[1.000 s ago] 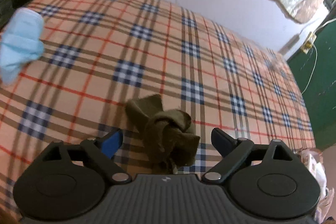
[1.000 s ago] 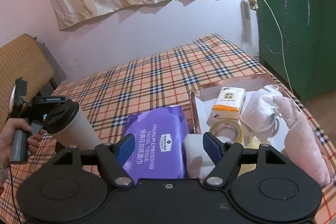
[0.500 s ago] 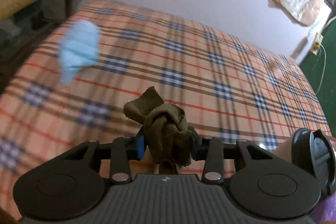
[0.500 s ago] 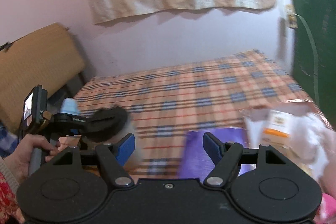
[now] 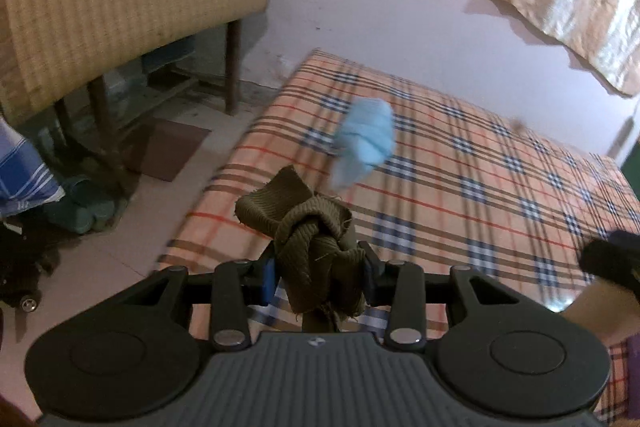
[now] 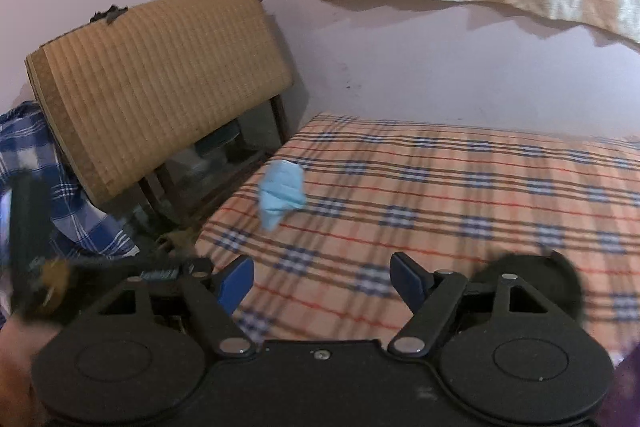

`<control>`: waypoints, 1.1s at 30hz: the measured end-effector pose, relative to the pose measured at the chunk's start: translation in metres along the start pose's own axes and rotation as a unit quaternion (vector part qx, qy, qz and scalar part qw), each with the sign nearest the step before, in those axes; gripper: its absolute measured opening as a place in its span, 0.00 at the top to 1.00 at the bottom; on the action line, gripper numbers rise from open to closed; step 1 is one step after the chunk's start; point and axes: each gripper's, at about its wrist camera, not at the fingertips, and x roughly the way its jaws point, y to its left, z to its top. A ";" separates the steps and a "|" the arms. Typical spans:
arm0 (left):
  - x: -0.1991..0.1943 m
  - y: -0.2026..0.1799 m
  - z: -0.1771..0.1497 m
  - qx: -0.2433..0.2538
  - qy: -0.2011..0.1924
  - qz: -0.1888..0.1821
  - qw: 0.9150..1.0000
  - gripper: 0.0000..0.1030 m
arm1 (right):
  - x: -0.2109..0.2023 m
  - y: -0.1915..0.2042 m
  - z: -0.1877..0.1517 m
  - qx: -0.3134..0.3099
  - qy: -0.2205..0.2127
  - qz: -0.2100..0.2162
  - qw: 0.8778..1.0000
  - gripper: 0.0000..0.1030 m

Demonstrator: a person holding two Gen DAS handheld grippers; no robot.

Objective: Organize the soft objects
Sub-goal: 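Grasp the olive-green cloth with the left tool while right tool grasps the blue mask, then carry the olive cloth and blue mask with both tools over the cardboard box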

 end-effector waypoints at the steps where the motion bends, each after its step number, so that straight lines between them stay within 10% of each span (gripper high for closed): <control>1: 0.001 0.006 0.000 -0.006 -0.004 0.002 1.000 0.61 | 0.014 0.004 0.005 -0.005 0.004 -0.001 1.000 0.14; 21: 0.022 0.056 0.027 -0.079 -0.042 0.020 0.996 0.61 | 0.226 0.024 0.052 0.015 0.079 -0.011 0.997 0.19; 25: 0.024 0.055 0.028 -0.079 -0.043 0.021 0.996 0.61 | 0.221 0.032 0.039 -0.027 0.075 -0.018 0.997 0.63; 33: 0.015 0.048 0.025 -0.078 -0.046 0.012 0.996 0.61 | 0.147 0.038 0.021 -0.078 0.057 -0.025 0.995 0.66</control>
